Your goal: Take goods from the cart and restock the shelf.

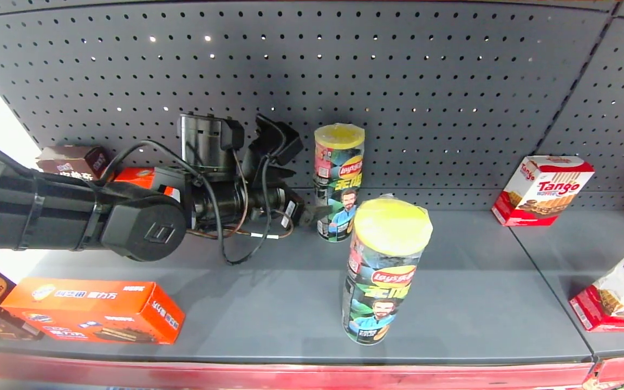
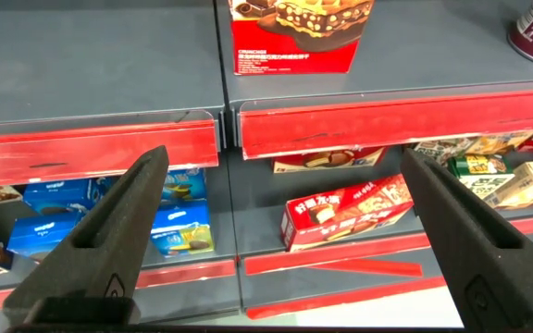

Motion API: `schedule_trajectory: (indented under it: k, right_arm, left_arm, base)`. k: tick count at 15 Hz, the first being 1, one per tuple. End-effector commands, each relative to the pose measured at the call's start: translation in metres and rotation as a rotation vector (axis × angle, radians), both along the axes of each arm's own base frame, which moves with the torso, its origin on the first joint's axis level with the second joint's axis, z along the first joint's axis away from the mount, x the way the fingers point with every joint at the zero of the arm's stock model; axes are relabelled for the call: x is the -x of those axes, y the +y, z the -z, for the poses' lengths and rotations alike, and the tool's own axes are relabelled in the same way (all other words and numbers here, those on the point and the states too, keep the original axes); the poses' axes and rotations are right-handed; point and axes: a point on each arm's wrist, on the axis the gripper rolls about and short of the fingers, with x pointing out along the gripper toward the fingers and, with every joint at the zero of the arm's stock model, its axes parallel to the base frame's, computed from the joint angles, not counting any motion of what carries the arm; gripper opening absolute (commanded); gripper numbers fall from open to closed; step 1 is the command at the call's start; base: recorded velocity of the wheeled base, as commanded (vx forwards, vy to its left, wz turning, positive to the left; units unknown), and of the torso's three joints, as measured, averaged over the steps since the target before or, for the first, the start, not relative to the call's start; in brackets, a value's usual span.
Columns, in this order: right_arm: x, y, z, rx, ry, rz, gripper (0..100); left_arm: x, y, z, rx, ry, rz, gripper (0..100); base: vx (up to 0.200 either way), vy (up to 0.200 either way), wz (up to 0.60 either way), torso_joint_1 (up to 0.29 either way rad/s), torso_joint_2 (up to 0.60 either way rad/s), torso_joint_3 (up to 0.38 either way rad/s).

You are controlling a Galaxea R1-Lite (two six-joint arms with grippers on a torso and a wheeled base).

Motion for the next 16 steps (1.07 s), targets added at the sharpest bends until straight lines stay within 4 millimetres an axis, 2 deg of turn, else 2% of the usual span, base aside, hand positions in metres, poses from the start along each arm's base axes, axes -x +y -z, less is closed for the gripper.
schedule_trajectory:
  k: [1,16]
  right_arm:
    - [0.000,0.000,0.000,0.000,0.002,0.001,100]
    - [0.000,0.000,0.000,0.000,0.002,0.001,100]
  left_arm:
    - [-0.004,-0.003,0.007,-0.002,0.014,-0.026,100]
    - [-0.014,0.014,0.006,0.016,0.020,-0.202,100]
  base:
    - [0.000,0.000,0.00,0.000,0.00,0.000]
    - [0.000,0.000,0.00,0.000,0.00,0.000]
